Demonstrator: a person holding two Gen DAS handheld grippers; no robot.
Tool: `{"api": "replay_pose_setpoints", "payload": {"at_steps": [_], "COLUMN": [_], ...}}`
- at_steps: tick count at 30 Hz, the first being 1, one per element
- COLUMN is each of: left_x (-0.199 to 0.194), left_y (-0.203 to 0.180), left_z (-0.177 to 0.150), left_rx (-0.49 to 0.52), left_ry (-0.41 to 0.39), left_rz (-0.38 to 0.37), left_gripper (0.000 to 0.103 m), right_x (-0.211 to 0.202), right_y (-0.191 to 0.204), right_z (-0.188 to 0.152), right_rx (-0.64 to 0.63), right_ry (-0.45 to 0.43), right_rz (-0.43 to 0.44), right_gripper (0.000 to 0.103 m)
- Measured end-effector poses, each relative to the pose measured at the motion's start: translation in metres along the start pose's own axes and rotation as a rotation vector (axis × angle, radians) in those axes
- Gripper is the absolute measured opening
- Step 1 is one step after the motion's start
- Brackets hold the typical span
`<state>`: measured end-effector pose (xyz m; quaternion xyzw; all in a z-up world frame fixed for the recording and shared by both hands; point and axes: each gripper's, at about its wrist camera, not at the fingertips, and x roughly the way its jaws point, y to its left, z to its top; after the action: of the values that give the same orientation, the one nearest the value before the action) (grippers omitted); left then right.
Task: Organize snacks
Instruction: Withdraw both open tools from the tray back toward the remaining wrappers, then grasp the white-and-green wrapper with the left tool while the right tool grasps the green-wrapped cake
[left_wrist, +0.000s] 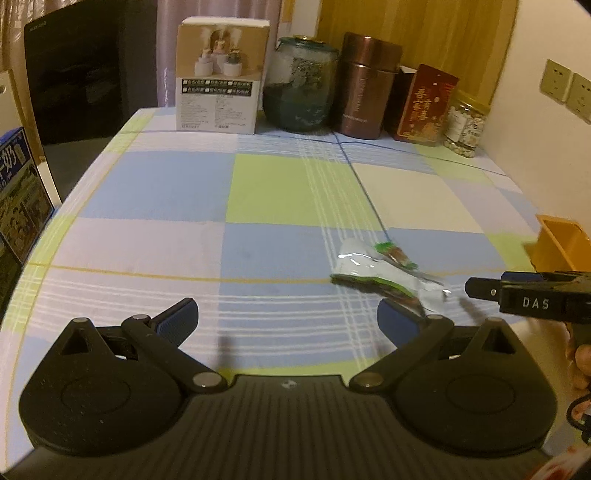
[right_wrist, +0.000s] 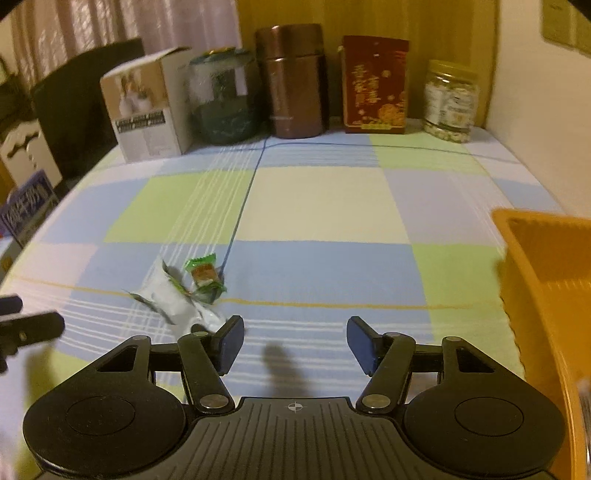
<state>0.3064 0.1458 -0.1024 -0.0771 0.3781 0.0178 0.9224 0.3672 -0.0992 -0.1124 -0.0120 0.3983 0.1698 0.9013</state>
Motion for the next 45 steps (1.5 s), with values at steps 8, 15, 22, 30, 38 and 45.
{"api": "replay_pose_setpoints", "payload": {"at_steps": [8,15,22,30,38,45], "left_x": [0.015,0.020,0.038,0.063,0.068,0.050], "left_y": [0.004,0.002,-0.027,-0.059,-0.064,-0.039], "left_z": [0.001,0.003,0.013,0.017,0.015,0.014], "left_rx": [-0.040,-0.052,0.026,0.093,0.191,0.243], "left_ry": [0.026,0.009,-0.010,0.019,0.038,0.062], "left_rz": [-0.057,-0.074,-0.140,-0.167,-0.112,-0.057], "left_gripper": [0.102,0.102,0.092,0.057,0.029,0.025], "right_x": [0.031,0.028,0.025,0.020,0.017,0.026], "right_y": [0.010,0.047,0.029,-0.004,0.000,0.023], "right_z": [0.010,-0.008,-0.004,0.006,0.011,0.018], "right_rx": [-0.092,-0.256,-0.177,-0.044,-0.028,-0.056], "right_ry": [0.007,0.037,0.020,-0.009,-0.042,-0.060], "right_rz": [-0.012,0.190,0.113,-0.007,0.051,0.156], "right_gripper": [0.063,0.063,0.063,0.063,0.063,0.054]}}
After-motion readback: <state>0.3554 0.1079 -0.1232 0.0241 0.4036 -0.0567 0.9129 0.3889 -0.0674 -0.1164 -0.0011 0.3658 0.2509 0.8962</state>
